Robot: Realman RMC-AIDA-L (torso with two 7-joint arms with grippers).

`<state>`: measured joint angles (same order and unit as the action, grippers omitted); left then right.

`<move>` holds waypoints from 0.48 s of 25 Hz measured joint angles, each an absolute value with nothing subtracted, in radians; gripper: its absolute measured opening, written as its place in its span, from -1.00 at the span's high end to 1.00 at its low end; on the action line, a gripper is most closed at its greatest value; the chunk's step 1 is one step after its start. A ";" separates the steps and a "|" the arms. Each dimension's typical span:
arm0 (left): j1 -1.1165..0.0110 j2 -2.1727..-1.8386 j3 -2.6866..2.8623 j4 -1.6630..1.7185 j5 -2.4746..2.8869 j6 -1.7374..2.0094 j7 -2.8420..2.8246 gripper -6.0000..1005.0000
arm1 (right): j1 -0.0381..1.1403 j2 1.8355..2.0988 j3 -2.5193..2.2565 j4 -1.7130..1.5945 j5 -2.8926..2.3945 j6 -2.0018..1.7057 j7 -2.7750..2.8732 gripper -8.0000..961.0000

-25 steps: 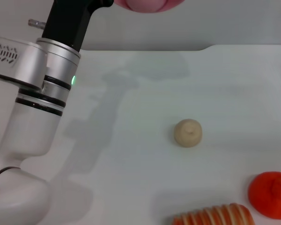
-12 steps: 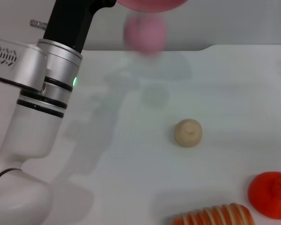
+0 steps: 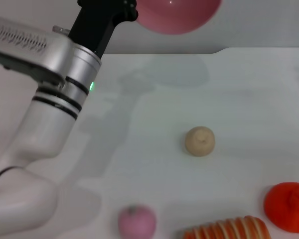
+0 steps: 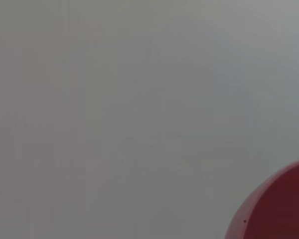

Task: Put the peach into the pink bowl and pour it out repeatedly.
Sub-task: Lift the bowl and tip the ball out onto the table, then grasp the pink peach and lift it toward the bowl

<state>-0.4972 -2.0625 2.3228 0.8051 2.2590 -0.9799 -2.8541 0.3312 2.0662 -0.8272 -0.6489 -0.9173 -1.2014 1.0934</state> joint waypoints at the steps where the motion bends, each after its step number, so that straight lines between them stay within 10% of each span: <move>1: -0.503 -2.062 2.304 0.808 2.259 -0.938 -2.855 0.90 | 0.331 2.066 -0.830 -0.649 -0.918 -1.203 1.095 0.07; 12: -0.621 -2.058 1.964 0.844 2.262 -0.261 -2.867 0.90 | 0.325 2.066 -0.850 -0.681 -1.022 -1.247 1.171 0.08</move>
<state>-0.6210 -2.0585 1.9642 0.8436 2.2618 -0.2606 -2.8673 0.3249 2.0663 -0.8501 -0.6806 -1.0217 -1.2468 1.1708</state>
